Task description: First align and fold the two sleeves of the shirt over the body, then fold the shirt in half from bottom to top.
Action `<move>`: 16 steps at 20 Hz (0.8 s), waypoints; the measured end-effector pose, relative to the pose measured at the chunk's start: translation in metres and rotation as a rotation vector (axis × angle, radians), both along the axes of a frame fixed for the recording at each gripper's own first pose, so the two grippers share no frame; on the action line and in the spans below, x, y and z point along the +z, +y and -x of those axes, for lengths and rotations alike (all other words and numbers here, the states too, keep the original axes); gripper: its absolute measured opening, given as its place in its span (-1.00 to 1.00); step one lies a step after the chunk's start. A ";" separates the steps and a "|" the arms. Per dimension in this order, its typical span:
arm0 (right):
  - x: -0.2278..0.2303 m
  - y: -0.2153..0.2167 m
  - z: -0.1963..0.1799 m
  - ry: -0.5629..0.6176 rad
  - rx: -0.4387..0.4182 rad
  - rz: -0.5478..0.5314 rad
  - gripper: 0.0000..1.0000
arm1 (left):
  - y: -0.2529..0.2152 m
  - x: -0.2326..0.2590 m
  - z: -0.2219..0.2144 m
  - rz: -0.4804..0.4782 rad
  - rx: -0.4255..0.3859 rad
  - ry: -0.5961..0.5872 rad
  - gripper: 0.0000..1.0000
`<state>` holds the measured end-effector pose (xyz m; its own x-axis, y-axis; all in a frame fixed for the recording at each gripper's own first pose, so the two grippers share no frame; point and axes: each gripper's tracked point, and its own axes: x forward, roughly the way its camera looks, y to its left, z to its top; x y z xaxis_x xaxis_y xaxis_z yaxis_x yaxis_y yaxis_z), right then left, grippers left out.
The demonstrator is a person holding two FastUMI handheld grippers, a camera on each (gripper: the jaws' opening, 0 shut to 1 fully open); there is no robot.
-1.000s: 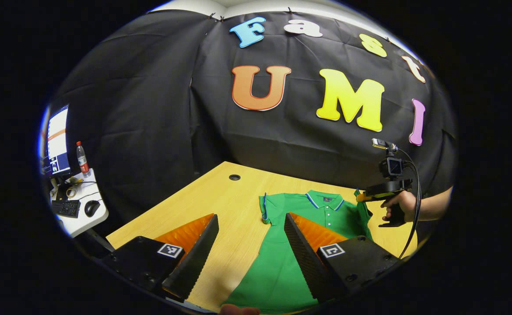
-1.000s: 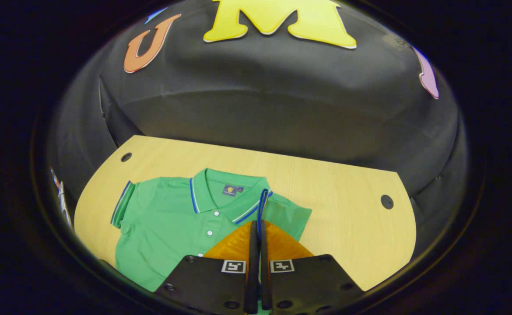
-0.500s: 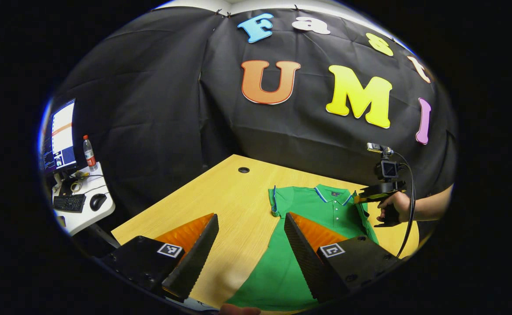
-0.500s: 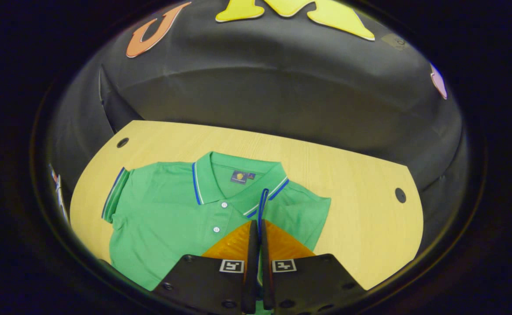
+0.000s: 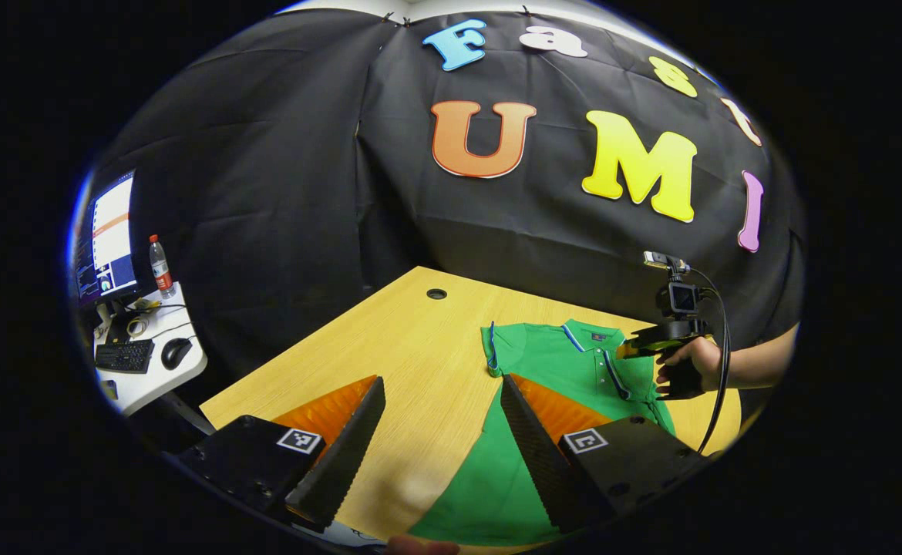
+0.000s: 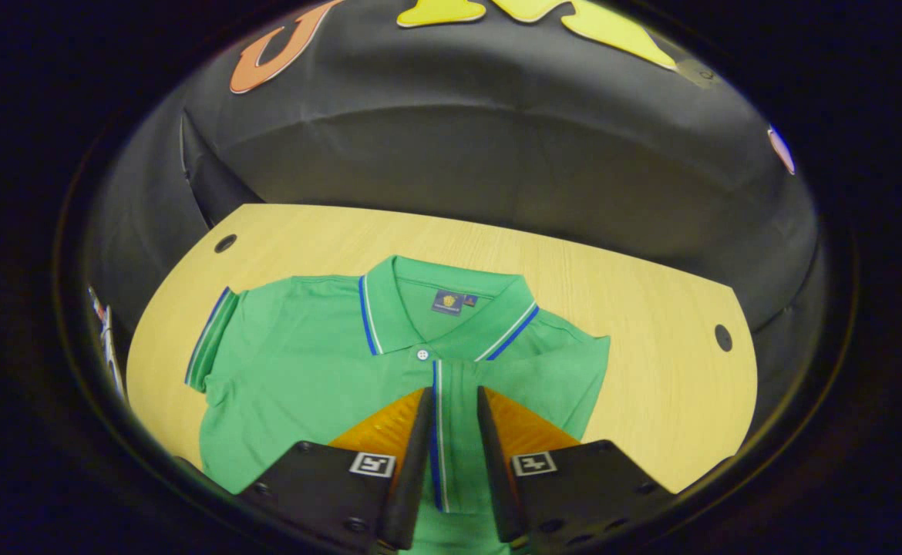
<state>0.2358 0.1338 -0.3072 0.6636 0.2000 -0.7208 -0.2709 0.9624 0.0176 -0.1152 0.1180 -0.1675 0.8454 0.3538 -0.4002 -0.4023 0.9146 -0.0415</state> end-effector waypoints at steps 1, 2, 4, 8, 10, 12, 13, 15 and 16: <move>0.005 0.001 0.002 -0.006 0.004 -0.008 -0.12 | -0.002 0.001 -0.003 -0.002 -0.012 0.000 0.96; 0.010 0.000 0.003 -0.018 0.007 -0.011 0.14 | -0.003 0.002 -0.007 -0.006 -0.028 0.000 0.96; 0.022 -0.003 0.009 -0.037 0.016 -0.019 0.51 | -0.005 0.005 -0.017 -0.019 -0.063 -0.005 0.96; 0.059 -0.023 0.027 -0.106 0.002 -0.036 0.92 | -0.010 0.009 -0.046 0.000 -0.143 -0.021 0.95; 0.078 -0.037 0.045 -0.144 0.012 -0.025 0.92 | -0.012 0.009 -0.061 0.008 -0.180 -0.019 0.95; 0.101 -0.049 0.066 -0.194 0.038 -0.015 0.86 | -0.014 0.011 -0.080 0.010 -0.222 -0.026 0.95; 0.112 -0.055 0.079 -0.213 0.047 -0.017 0.91 | -0.014 0.009 -0.091 0.008 -0.243 -0.024 0.96; 0.129 -0.071 0.104 -0.240 0.048 -0.030 0.92 | -0.014 0.005 -0.114 0.015 -0.283 -0.022 0.95; 0.135 -0.081 0.116 -0.247 0.039 -0.033 0.91 | -0.015 0.000 -0.124 0.027 -0.298 -0.013 0.95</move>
<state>0.1198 0.0530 -0.1719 0.8102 0.2497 -0.5304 -0.3081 0.9511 -0.0230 0.0085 0.1031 -0.1676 0.9155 0.0786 -0.3947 -0.1157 0.9907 -0.0712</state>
